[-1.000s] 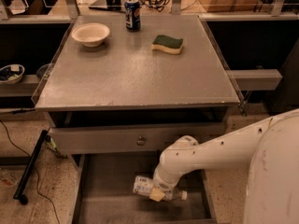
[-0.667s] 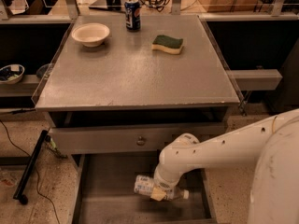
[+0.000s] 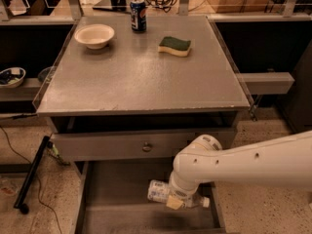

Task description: Pick blue plastic bottle from middle drawer and place on counter

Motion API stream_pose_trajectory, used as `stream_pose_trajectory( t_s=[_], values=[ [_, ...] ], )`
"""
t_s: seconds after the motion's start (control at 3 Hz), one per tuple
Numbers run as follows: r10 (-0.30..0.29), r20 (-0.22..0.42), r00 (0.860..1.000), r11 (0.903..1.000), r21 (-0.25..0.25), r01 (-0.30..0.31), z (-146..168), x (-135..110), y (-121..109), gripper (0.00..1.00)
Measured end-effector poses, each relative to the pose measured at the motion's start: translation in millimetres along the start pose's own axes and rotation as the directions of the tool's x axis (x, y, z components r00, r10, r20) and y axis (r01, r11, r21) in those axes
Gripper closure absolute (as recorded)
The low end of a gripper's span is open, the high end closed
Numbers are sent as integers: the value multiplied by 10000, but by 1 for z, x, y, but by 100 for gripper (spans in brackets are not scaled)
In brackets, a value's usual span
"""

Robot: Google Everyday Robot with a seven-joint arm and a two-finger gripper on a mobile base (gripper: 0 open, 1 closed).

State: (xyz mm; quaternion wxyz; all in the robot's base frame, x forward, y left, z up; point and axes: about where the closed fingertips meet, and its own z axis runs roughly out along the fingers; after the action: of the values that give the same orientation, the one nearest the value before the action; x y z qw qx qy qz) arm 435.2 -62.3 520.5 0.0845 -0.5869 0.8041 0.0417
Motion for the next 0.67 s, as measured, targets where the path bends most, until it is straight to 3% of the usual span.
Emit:
stream_pose_trajectory(
  t_s=[0.33,0.67],
  values=[
    [193,-82,9998,9958,893,-185,-50,14,-3,100],
    [238,-55,9997,9964,818,-233,-47,14,-4,100]
  ],
)
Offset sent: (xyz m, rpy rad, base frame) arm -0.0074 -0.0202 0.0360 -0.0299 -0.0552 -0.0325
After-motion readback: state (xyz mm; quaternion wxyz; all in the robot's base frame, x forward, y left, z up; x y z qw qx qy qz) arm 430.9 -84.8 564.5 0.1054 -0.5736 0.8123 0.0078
